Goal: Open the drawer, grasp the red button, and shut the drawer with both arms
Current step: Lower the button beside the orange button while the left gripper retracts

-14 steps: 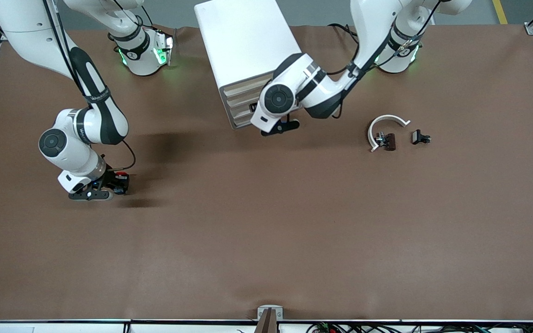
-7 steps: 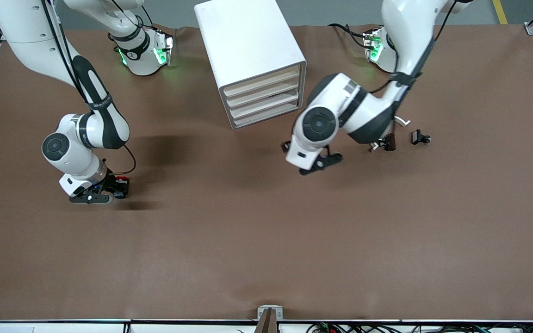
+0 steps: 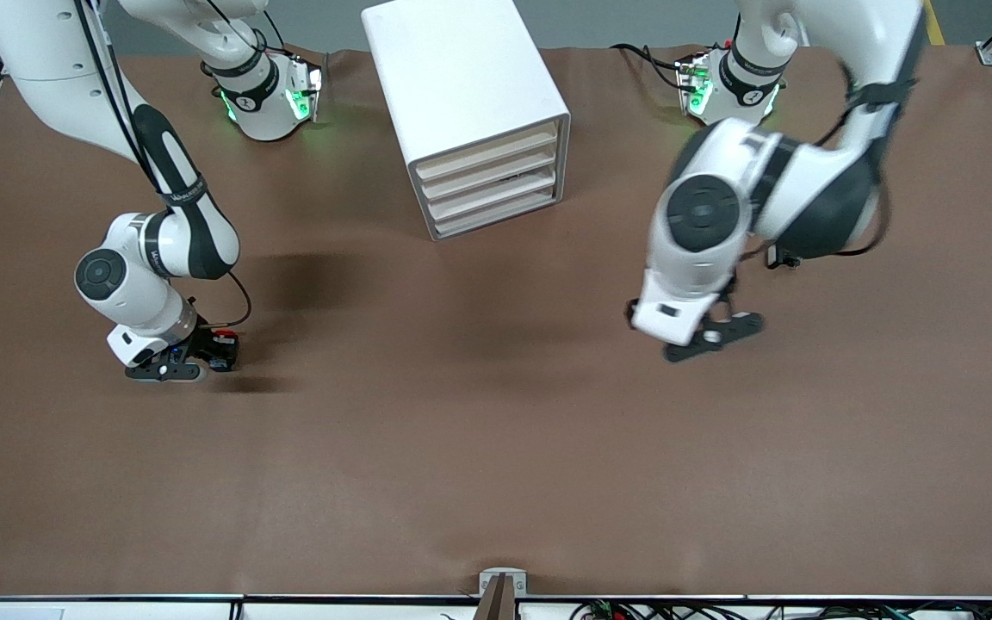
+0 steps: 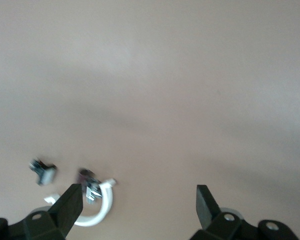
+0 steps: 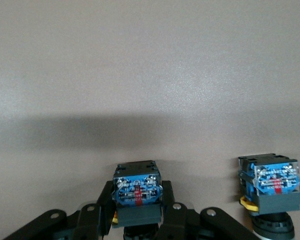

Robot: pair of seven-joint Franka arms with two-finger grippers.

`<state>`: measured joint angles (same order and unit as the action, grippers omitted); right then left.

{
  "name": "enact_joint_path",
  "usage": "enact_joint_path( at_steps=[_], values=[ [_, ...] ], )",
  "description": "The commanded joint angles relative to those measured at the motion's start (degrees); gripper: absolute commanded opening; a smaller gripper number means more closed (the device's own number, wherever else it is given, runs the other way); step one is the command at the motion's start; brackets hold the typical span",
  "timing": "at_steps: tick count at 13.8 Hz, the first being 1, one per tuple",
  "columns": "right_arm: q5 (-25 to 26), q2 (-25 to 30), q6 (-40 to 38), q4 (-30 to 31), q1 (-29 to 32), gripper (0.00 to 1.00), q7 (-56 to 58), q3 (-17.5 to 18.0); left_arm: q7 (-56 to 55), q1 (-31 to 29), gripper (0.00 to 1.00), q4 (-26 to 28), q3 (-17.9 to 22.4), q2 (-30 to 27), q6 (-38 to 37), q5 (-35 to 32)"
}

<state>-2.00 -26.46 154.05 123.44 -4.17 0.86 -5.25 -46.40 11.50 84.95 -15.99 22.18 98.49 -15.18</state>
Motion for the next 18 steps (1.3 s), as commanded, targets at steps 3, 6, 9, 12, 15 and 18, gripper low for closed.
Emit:
enact_joint_path(
  at_steps=[3, 6, 9, 12, 15, 18],
  values=[
    [0.9, -1.4, -0.5, -1.6, 0.2, 1.00, -2.3, 0.6, 12.0, -9.7, 1.00, -1.0, -0.7, -4.9, -3.0, -0.4],
    [1.1, -1.0, -2.3, -2.1, 0.0, 1.00, -2.2, 0.5, 15.3, -11.4, 1.00, -3.1, -0.5, -6.0, -3.4, 0.8],
    [1.2, 1.1, -13.1, -6.2, 0.0, 1.00, -2.1, 0.5, 19.0, -14.1, 1.00, -3.3, -0.4, -8.5, -3.5, 2.6],
    [2.0, 4.6, -29.1, -12.3, 0.5, 1.00, -1.7, 0.5, 24.1, -14.1, 1.00, -1.7, 3.7, -12.3, -3.5, 7.3],
    [2.0, 6.9, -44.9, -20.8, 0.7, 1.00, -1.7, 0.6, 32.6, -10.3, 1.00, 3.7, 12.2, -19.2, -3.5, 11.2],
    [2.3, 8.0, -57.6, -29.7, 0.8, 1.00, -1.5, 0.5, 34.2, -9.6, 1.00, 7.2, 13.9, -24.4, -4.7, 14.0]
  ],
)
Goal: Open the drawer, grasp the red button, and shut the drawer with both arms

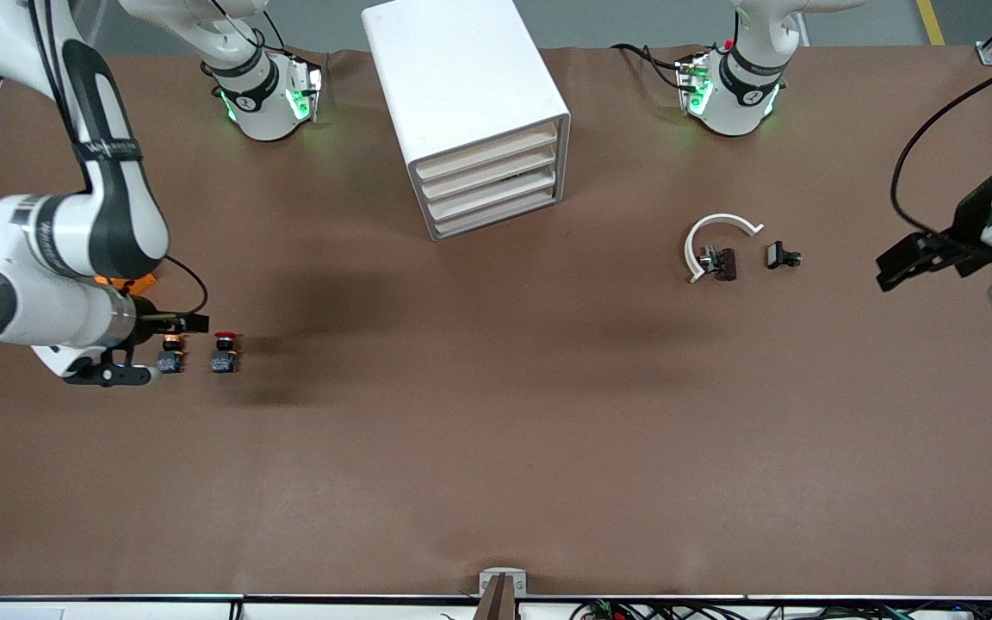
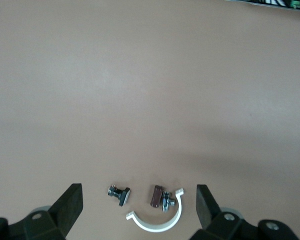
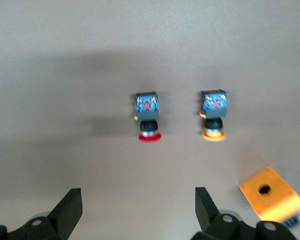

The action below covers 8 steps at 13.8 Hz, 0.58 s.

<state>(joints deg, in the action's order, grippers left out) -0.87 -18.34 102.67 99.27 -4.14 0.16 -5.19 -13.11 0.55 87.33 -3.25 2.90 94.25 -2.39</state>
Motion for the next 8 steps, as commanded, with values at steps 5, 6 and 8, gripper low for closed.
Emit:
enact_joint_path(
  at_steps=[5, 6, 8],
  values=[
    [2.5, 2.9, -17.1, -14.6, 1.1, 1.00, -0.2, 0.6, 0.8, 1.7, 1.00, 6.4, 1.8, -8.3, -3.1, 1.2],
    [2.4, 4.4, -17.3, -14.6, 1.0, 1.00, -0.1, 0.7, 0.8, 2.2, 1.00, 6.6, 1.8, -8.3, -3.1, 1.2],
    [2.4, 6.7, -19.9, -14.7, 0.7, 1.00, -0.2, 0.8, 0.8, 3.3, 1.00, 10.0, 1.9, -10.7, -2.5, 1.2]
  ],
)
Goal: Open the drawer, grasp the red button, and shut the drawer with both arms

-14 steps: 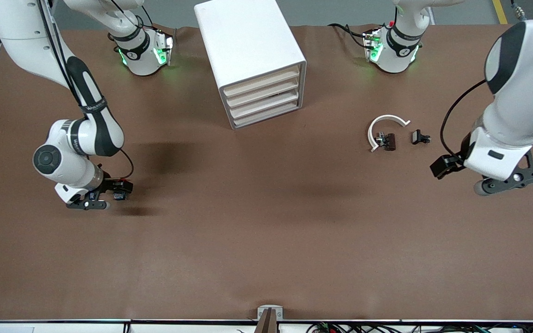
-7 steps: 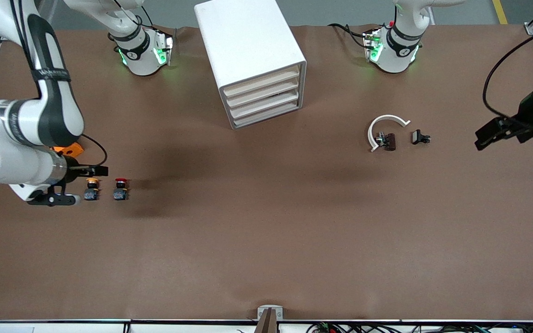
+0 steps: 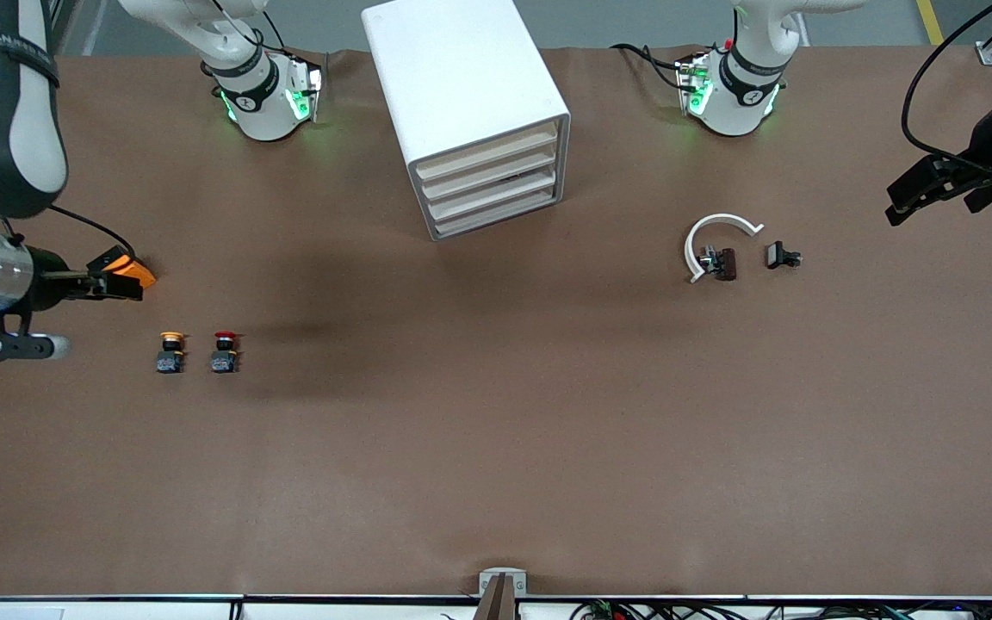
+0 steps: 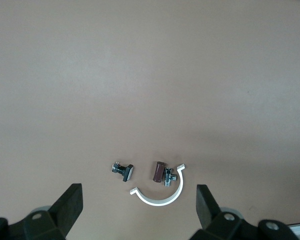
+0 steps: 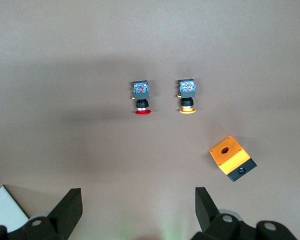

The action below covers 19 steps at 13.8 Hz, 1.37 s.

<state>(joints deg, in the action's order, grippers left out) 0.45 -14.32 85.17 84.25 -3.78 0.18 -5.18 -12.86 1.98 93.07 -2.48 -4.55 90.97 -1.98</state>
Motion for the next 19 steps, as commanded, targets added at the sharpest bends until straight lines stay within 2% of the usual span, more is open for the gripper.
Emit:
enact_joint_path(
  at_steps=[1, 4, 8, 9, 12, 17, 19],
  values=[
    [1.1, 3.1, -4.2, 0.0, 0.4, 1.00, -0.3, 0.9, 0.6, 2.3, 1.00, 5.6, 1.1, -4.2, 1.3, 0.8],
    [1.0, 3.1, -6.3, -4.9, 0.8, 1.00, -1.1, 0.4, 0.6, 2.4, 1.00, 6.4, 0.6, -5.1, 1.1, 0.8],
    [0.3, 3.9, -7.7, -7.0, 1.8, 1.00, -0.4, 0.4, 1.8, 1.5, 1.00, 6.4, 0.5, -5.7, 0.7, 0.8],
    [0.3, 4.4, -7.7, -7.1, 2.1, 1.00, -1.1, 0.8, 3.8, 0.2, 1.00, 6.3, -0.7, -5.8, 0.4, 0.7],
    [0.3, 6.8, -8.2, -6.4, 2.0, 1.00, -1.1, 0.9, 8.5, -2.8, 1.00, 6.2, -3.2, -5.8, 0.5, 0.7],
    [0.0, 10.2, -7.7, -3.8, 1.5, 1.00, -1.2, 1.1, 6.8, -2.6, 1.00, 6.2, -3.1, -5.4, 0.4, 1.1],
    [-2.6, 12.1, -7.7, -1.7, 1.7, 1.00, -1.3, 1.1, 6.2, -2.5, 1.00, 5.1, -3.1, -4.5, 0.5, 1.3]
  ],
)
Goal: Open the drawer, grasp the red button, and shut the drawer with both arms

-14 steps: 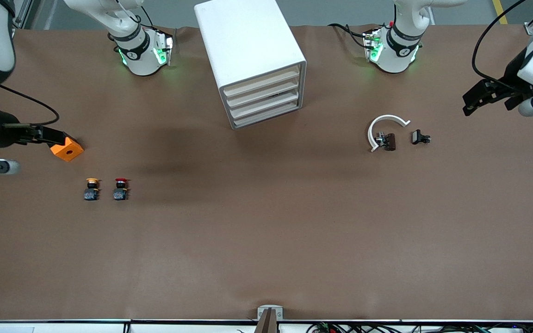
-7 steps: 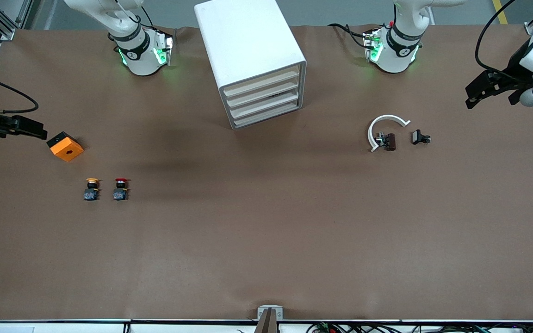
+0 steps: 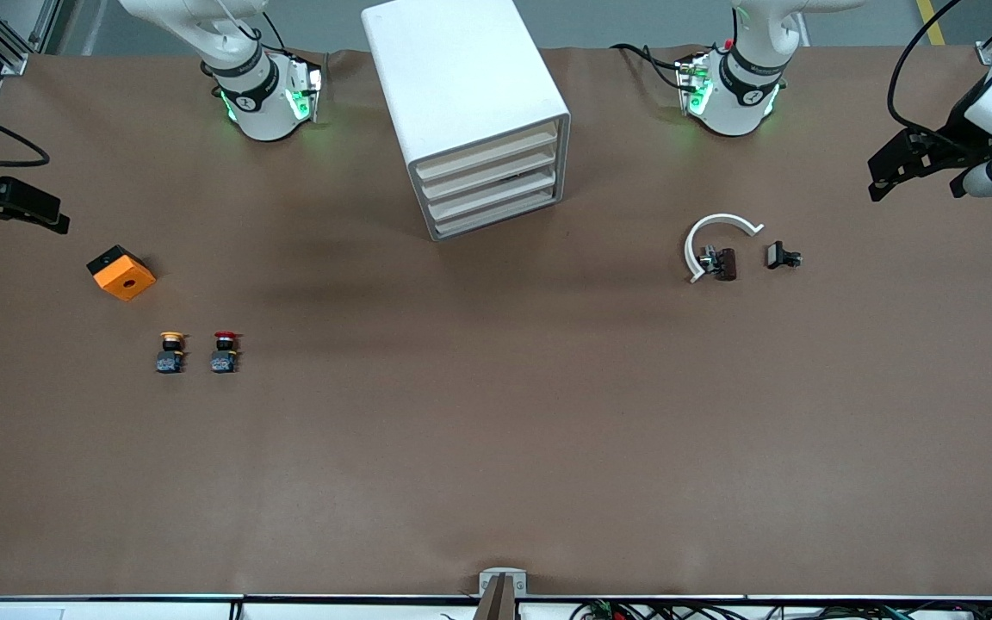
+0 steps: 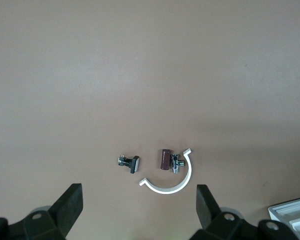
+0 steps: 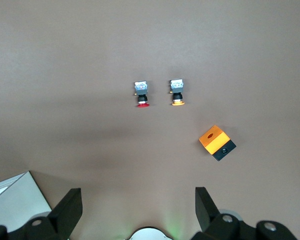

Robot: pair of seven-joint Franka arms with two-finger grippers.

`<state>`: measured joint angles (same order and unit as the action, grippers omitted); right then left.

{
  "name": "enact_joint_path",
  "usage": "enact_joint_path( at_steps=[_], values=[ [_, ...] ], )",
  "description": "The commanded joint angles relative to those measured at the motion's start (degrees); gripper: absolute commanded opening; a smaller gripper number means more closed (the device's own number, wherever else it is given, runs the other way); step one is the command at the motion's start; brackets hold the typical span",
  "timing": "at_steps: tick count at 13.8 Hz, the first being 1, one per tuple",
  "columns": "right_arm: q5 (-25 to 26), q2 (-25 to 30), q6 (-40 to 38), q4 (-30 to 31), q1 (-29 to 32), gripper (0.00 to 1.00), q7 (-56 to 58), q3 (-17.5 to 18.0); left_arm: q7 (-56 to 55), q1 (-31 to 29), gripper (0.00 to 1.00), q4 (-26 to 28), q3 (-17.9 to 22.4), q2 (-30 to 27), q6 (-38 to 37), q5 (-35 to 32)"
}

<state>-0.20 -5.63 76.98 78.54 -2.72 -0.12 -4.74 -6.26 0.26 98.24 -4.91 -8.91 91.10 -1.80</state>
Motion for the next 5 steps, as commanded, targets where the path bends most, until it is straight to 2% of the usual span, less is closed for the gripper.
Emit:
enact_joint_path(
  at_steps=[1, 5],
  values=[
    [-2.4, 4.5, 1.1, 5.2, 0.9, 1.00, -1.0, 0.6, 0.3, -0.9, 1.00, -0.7, -0.4, 0.6, 0.3, 1.1],
    [-2.4, 7.1, 2.1, 8.4, 1.0, 1.00, -1.0, 0.4, -0.7, -0.9, 1.00, -1.4, -0.1, 1.2, 0.3, 1.1]
  ],
)
